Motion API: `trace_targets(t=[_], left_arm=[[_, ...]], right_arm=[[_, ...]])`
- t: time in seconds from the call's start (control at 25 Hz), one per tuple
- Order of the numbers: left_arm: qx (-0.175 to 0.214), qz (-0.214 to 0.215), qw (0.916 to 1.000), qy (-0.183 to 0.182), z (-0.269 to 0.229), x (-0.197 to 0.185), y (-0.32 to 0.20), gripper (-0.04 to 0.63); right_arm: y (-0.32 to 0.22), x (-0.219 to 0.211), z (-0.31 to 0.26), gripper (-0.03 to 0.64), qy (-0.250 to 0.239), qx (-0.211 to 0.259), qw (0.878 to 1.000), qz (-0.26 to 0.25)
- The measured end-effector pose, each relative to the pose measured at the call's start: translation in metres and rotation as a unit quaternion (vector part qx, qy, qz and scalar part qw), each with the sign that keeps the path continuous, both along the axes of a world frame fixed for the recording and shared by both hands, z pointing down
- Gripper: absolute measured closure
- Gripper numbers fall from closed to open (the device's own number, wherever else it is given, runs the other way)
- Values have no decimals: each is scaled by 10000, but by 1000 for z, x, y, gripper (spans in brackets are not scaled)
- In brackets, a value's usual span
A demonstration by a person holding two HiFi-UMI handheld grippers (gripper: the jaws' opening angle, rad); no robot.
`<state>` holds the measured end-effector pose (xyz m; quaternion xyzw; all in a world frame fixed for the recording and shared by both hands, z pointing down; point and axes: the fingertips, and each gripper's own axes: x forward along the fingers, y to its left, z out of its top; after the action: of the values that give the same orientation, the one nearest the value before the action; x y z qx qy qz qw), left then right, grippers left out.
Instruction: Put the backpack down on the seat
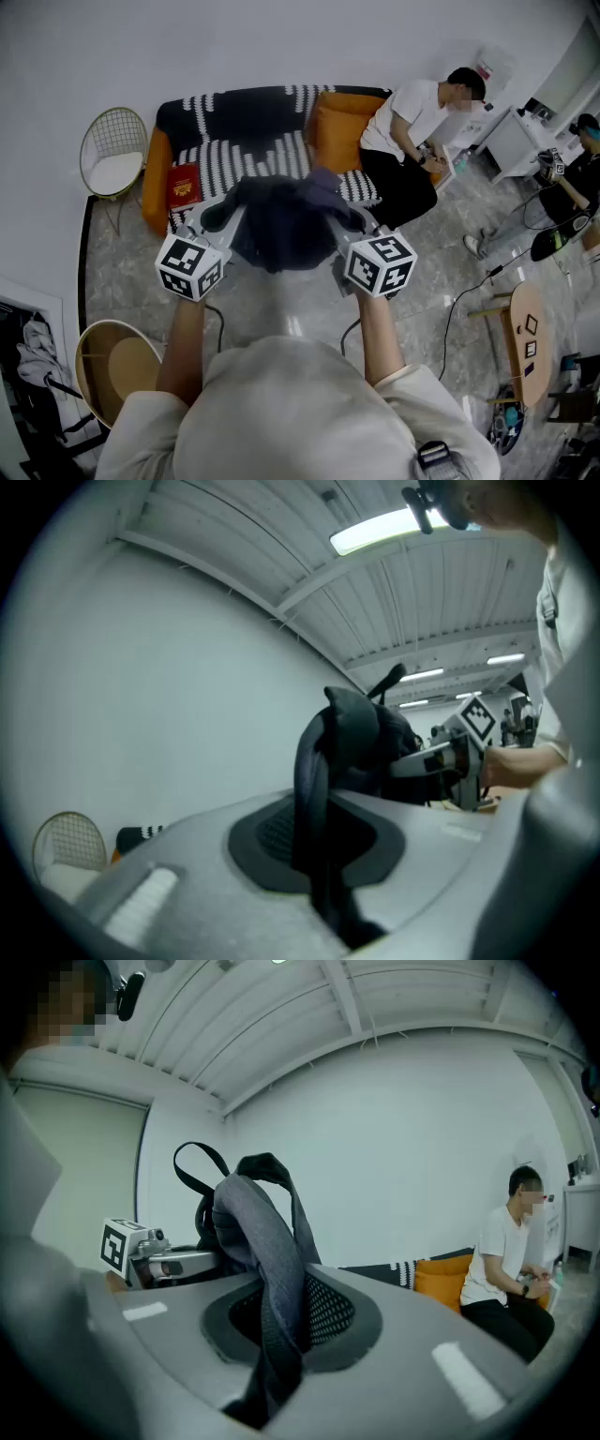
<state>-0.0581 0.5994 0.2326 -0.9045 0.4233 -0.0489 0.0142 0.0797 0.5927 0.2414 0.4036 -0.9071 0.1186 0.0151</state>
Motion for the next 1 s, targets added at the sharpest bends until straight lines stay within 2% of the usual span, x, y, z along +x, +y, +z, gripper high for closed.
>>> trace_targets(t=[0.6, 0.84, 1.0], left_arm=[[-41, -224, 9995, 196, 5, 33, 4, 575], [-224, -210, 9993, 207, 16, 46, -4, 575], [-207, -169, 9995, 172, 17, 48, -21, 575]], right_arm=[[3, 34, 9, 578, -53, 0, 9993, -374], [-10, 46, 15, 578, -41, -87, 9995, -306], [-28, 49, 17, 578, -113, -89, 9994, -306]])
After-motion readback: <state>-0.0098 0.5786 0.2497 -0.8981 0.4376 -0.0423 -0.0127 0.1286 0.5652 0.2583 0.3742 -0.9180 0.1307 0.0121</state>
